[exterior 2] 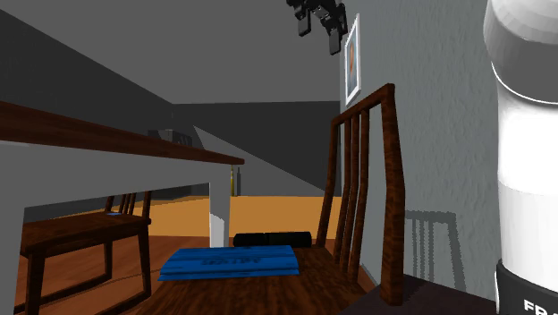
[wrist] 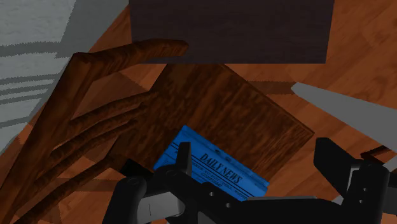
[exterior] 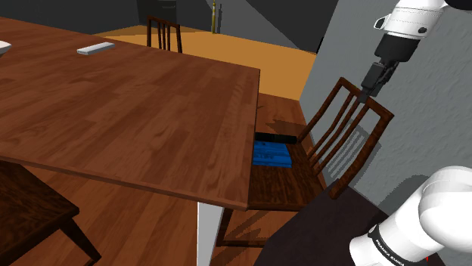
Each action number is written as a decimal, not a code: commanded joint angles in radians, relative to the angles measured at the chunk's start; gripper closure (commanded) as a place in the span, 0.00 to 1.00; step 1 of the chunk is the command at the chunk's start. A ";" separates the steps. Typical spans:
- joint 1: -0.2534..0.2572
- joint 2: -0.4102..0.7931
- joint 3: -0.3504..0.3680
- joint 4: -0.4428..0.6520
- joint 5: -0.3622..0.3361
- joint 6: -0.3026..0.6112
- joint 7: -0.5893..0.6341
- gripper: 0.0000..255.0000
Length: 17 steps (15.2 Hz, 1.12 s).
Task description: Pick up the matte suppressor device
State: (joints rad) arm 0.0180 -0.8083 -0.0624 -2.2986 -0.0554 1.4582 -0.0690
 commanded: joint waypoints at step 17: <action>0.054 0.370 -0.290 -0.101 -0.100 0.485 -0.461 0.00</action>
State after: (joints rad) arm 0.0667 -0.4678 -0.3373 -2.4048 -0.1567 1.9168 -0.4991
